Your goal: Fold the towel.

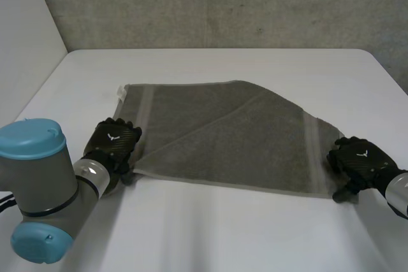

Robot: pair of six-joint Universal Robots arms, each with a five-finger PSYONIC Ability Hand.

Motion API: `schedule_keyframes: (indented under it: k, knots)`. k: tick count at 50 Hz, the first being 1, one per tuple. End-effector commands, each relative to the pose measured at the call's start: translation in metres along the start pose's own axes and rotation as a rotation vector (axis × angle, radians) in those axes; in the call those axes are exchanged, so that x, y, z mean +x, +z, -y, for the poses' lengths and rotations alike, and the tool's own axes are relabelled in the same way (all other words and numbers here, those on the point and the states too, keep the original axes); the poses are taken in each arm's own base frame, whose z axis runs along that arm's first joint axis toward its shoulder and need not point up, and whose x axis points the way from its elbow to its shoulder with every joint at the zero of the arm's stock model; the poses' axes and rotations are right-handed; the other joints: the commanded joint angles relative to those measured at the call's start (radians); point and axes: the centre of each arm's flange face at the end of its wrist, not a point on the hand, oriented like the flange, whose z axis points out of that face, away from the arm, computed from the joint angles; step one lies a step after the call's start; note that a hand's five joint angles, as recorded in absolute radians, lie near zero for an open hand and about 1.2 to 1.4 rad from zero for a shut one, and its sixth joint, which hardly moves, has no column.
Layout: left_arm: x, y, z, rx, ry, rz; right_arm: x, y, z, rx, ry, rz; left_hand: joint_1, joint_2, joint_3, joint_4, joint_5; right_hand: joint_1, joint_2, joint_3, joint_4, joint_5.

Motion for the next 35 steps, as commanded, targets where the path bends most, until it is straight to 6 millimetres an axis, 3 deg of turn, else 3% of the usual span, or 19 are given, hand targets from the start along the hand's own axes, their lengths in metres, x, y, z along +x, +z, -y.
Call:
schedule_keyframes:
  k: [1, 6, 23, 35]
  knots:
    - [-0.001, -0.001, 0.003, 0.010, -0.001, 0.005, 0.015, -0.012, 0.032, 0.107, 0.024, 0.000, 0.077, 0.065, -0.038, -0.047, 0.052, 0.242, 0.070, 0.015, 0.029, 0.501]
    - [-0.002, -0.003, 0.003, 0.004, -0.003, 0.006, 0.018, -0.019, 0.048, 0.177, 0.130, 0.026, 0.091, 0.079, -0.038, -0.047, 0.067, 0.242, 0.070, 0.015, 0.029, 0.501]
    - [0.005, -0.003, -0.002, -0.008, 0.002, -0.013, 0.018, -0.019, 0.050, 0.188, 0.147, 0.031, -0.094, -0.106, -0.038, -0.047, -0.118, 0.242, 0.070, 0.015, 0.029, 0.501]
    - [0.008, 0.002, -0.006, -0.020, 0.005, -0.016, 0.039, -0.016, 0.052, 0.212, 0.288, -0.006, -0.102, -0.114, -0.038, -0.047, -0.127, 0.242, 0.070, 0.015, 0.029, 0.501]
